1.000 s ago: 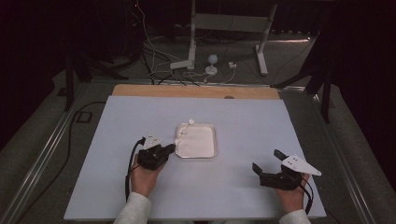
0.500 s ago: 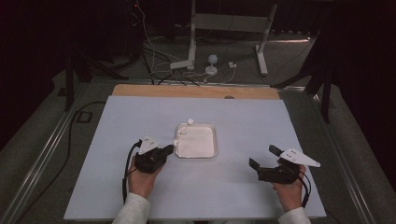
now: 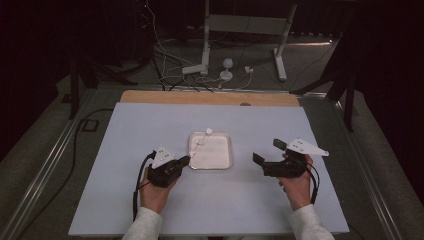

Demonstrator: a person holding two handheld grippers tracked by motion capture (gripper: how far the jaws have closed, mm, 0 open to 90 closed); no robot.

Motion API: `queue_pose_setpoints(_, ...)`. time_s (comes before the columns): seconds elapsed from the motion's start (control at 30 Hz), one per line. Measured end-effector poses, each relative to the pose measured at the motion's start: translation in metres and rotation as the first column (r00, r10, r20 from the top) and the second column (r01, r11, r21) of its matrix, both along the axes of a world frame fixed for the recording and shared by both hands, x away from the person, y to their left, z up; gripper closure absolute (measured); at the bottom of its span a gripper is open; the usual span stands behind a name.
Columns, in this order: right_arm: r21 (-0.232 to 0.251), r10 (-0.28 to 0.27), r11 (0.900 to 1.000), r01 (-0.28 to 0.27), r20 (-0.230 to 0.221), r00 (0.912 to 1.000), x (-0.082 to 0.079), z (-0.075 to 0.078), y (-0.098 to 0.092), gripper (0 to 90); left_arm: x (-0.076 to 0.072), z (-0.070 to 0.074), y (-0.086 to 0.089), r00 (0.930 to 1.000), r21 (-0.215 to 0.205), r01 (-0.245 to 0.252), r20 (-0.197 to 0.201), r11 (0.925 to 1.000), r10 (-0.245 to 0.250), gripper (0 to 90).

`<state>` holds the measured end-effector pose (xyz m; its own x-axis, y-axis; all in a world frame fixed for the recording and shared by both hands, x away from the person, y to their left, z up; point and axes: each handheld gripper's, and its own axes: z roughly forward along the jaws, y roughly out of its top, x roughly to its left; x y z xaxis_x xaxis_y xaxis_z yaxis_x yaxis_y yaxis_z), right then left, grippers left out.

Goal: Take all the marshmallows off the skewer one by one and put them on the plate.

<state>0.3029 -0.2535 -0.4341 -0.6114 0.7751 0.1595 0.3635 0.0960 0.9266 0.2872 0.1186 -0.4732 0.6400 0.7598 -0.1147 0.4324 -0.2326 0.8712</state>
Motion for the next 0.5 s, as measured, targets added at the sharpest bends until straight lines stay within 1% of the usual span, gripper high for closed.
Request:
queue_pose_setpoints(0.03,0.0,0.015,1.0,-0.015,-0.005,0.9999,0.005,0.004,0.007,0.0,0.0,0.0,-0.001,1.0,0.002,0.002,0.0,1.0,-0.002,89.5)
queue_pose_setpoints(0.1,0.007,0.022,1.0,-0.022,-0.009,0.9997,0.008,0.005,0.011,0.0,-0.001,0.0,-0.002,1.0,0.002,0.007,0.002,1.0,-0.007,89.5)
queue_pose_setpoints(0.13,0.017,0.038,0.999,-0.037,-0.02,0.9991,0.012,0.008,0.019,0.0,-0.002,0.0,-0.003,1.0,0.001,0.009,0.004,1.0,-0.009,89.5)
queue_pose_setpoints(0.17,0.017,0.038,0.999,-0.037,-0.02,0.9991,0.012,0.008,0.019,0.0,-0.002,0.0,-0.004,0.9999,-0.002,0.013,0.008,0.9999,-0.013,89.5)
queue_pose_setpoints(0.23,0.023,0.056,0.998,-0.055,-0.026,0.9981,0.016,0.011,0.028,0.0,-0.003,0.001,-0.006,0.9997,-0.001,0.021,0.011,0.9998,-0.021,89.5)
queue_pose_setpoints(0.37,0.008,0.093,0.996,-0.093,-0.046,0.9946,0.024,0.014,0.048,0.0,-0.004,0.001,-0.009,0.9993,0.007,0.033,0.017,0.9994,-0.033,89.5)
queue_pose_setpoints(0.43,-0.004,0.106,0.994,-0.106,-0.061,0.9925,0.028,0.016,0.058,0.1,-0.004,0.001,-0.01,0.9992,0.004,0.036,0.018,0.9993,-0.036,89.6)
queue_pose_setpoints(0.5,-0.009,0.113,0.993,-0.114,-0.073,0.9909,0.032,0.017,0.066,4.1,-0.005,0.001,-0.01,0.999,0.0,0.041,0.017,0.9992,-0.041,89.6)
